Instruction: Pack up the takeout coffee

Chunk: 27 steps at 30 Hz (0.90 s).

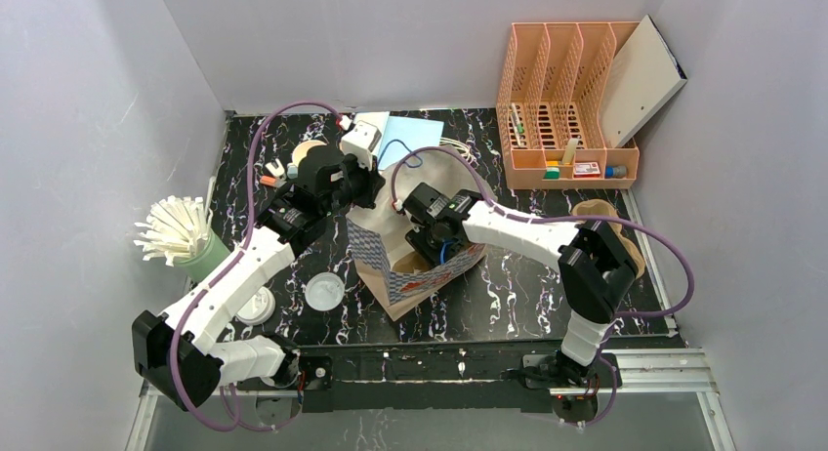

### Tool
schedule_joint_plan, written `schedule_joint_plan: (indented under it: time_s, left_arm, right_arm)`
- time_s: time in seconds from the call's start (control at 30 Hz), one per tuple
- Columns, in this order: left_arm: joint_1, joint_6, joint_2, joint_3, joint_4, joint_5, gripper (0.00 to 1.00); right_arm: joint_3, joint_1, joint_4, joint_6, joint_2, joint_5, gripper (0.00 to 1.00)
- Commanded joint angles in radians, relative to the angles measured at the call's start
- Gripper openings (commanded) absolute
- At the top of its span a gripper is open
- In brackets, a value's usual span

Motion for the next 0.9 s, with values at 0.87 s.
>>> schedule_joint_plan:
  time_s: [0.87]
  left_arm:
    - [-0.002, 0.003, -0.051, -0.036, 0.117, 0.003, 0.0]
  right_arm:
    - [-0.16, 0.003, 0.129, 0.025, 0.05, 0.013, 0.43]
